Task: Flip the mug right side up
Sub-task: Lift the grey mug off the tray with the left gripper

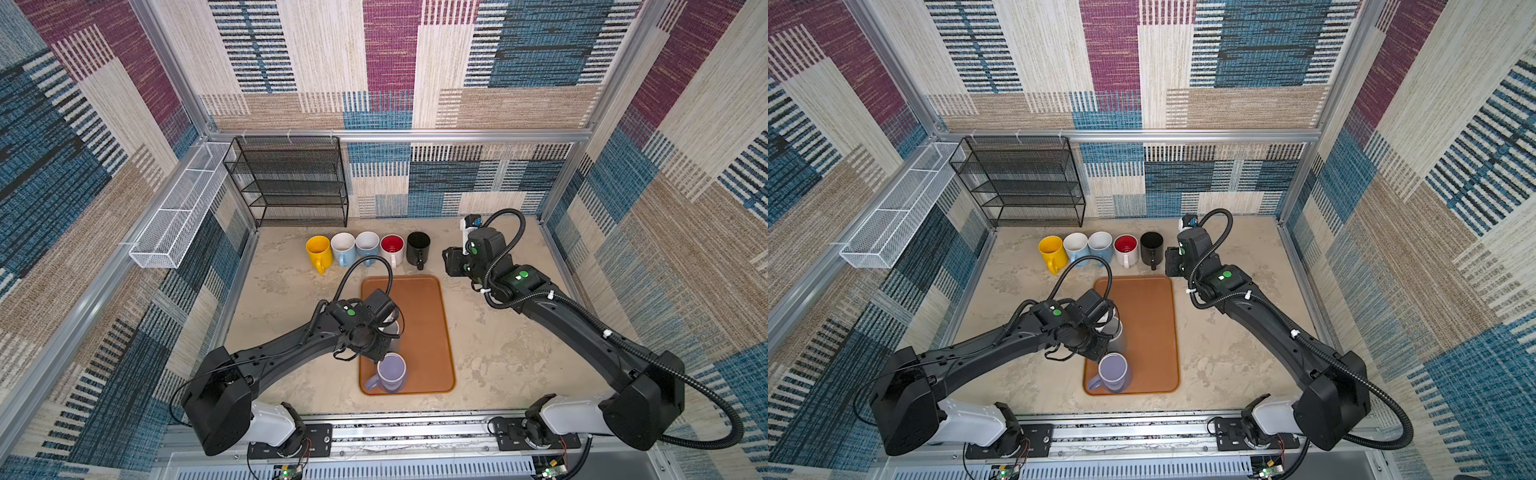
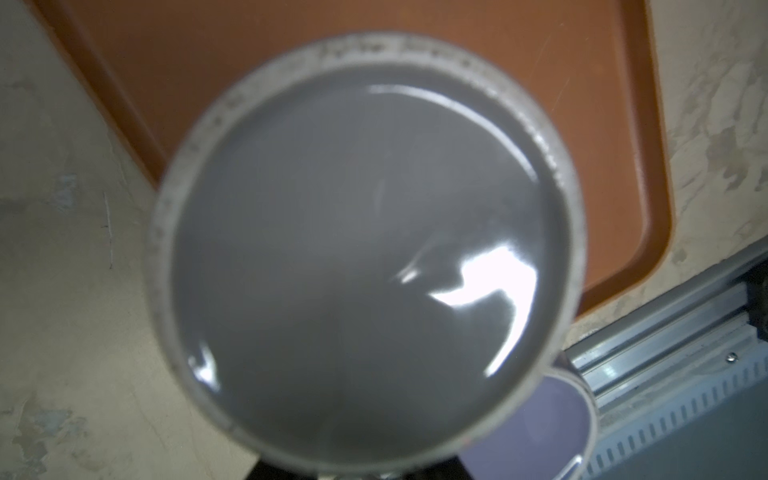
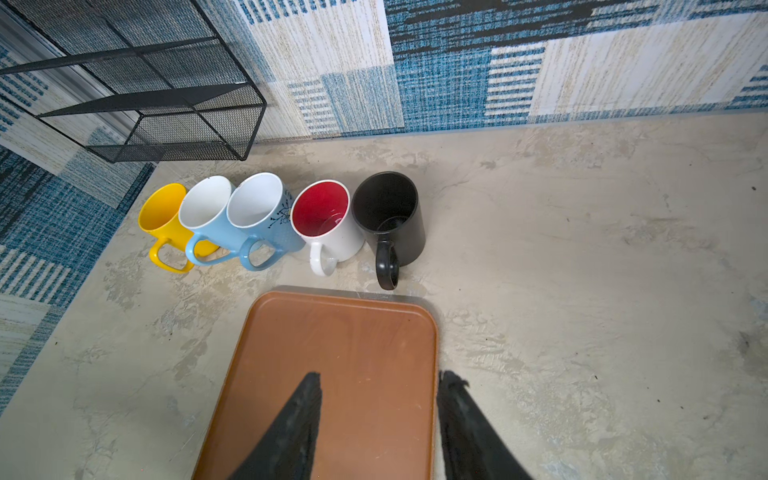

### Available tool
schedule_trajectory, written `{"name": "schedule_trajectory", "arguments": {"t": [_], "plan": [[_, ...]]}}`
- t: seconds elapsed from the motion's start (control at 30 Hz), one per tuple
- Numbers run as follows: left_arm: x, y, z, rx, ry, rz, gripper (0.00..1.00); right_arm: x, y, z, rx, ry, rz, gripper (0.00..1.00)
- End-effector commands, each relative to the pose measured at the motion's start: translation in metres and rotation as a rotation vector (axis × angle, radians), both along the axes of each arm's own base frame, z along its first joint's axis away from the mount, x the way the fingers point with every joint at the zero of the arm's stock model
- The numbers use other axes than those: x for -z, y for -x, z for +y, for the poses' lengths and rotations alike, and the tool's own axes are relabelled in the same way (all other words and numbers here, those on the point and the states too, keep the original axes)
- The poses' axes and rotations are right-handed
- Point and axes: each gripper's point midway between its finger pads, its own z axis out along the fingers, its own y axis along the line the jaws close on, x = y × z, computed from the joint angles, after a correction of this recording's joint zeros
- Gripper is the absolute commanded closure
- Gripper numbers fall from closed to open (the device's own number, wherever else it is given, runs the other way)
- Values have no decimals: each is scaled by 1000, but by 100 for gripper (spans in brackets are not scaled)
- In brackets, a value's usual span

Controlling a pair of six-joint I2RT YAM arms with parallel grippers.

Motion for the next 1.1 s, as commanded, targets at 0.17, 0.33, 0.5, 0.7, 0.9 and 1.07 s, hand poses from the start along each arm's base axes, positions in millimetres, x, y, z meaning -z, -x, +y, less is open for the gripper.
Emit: {"name": "schedule_trajectory", "arguments": {"t": [0.17, 0.33, 0.5, 0.7, 0.9, 1.07], "plan": [[1, -14, -4, -45, -5, -38, 72, -1, -1, -3, 13, 0, -10, 52], [5, -16, -8, -40, -11, -30, 73, 0, -1, -3, 14, 1, -9, 52], [8, -20, -9, -39, -24, -28, 74, 2, -1, -3, 14, 3, -6, 51], [9, -24, -11, -45, -34, -32, 77, 2, -1, -5, 16, 4, -6, 52], [10, -30, -14, -48, -42, -38, 86, 4, 0, -6, 17, 6, -3, 52], [9, -33, -18, -45, -42, -38, 91, 4, 0, -7, 19, 7, -3, 52]]}}
